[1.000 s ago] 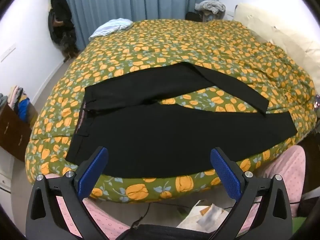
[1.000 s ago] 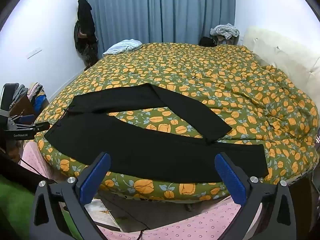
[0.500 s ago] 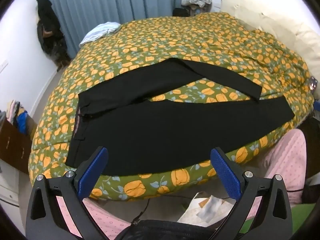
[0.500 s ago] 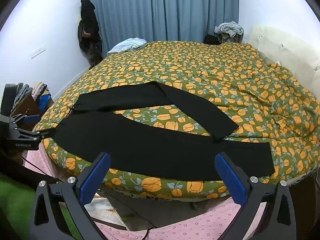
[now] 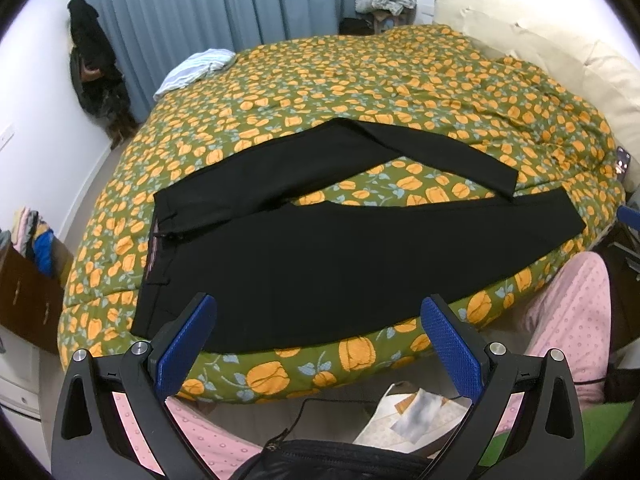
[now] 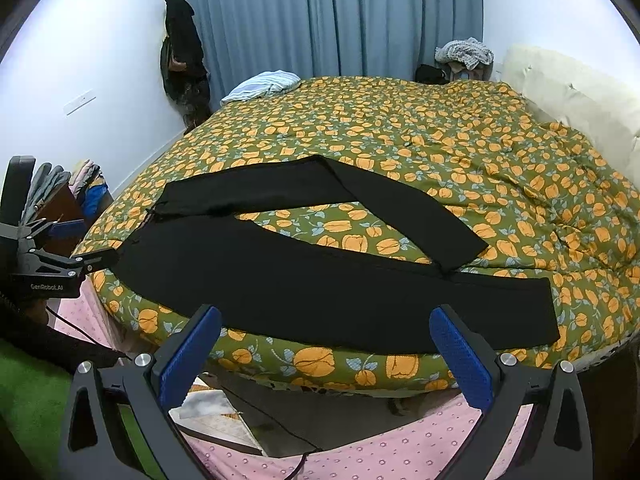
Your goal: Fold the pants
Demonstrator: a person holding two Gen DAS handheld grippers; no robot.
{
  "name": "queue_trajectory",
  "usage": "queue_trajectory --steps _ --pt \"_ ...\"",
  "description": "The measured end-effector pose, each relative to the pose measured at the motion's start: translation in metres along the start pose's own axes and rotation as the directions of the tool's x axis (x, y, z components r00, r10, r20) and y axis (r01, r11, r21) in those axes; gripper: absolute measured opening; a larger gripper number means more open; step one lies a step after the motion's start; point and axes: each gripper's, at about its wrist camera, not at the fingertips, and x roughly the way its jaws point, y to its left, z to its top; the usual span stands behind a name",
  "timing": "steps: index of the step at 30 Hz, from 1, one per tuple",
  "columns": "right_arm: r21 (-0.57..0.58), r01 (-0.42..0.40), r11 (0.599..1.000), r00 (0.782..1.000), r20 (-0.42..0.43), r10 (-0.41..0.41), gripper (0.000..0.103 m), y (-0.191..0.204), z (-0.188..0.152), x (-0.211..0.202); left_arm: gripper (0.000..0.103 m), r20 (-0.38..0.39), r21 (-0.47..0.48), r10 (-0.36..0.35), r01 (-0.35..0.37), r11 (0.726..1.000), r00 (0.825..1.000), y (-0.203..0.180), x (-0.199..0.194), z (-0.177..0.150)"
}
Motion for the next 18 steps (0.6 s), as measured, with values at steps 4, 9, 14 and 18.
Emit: queue_trajectory --steps 4,9,14,18 --pt "0.001 0.002 1.0 1.0 0.001 -0.002 0.103 0.0009 -0.0002 0.0002 0.102 0.001 0.003 -0.001 0.001 1.0 1.0 -0.0007 -0.0007 0.0" --pt "0.002 0.001 1.0 1.0 0.0 -0.001 0.103 0.0022 -0.0008 0.0004 0.102 0.003 0.001 0.0 0.0 1.0 1.0 -0.0012 -0.0012 0.0002" --pt "-0.003 0.003 1.0 1.0 0.001 -0.003 0.103 0.0051 -0.0024 -0.0002 0.102 0.001 0.002 -0.003 0.003 1.0 1.0 -0.0008 -0.0009 0.0003" --pt "0.004 -0.001 1.0 1.0 0.0 0.001 0.103 0.0061 -0.0033 -0.0008 0.102 0.0 0.003 -0.002 0.002 1.0 1.0 -0.0012 -0.0006 -0.0007"
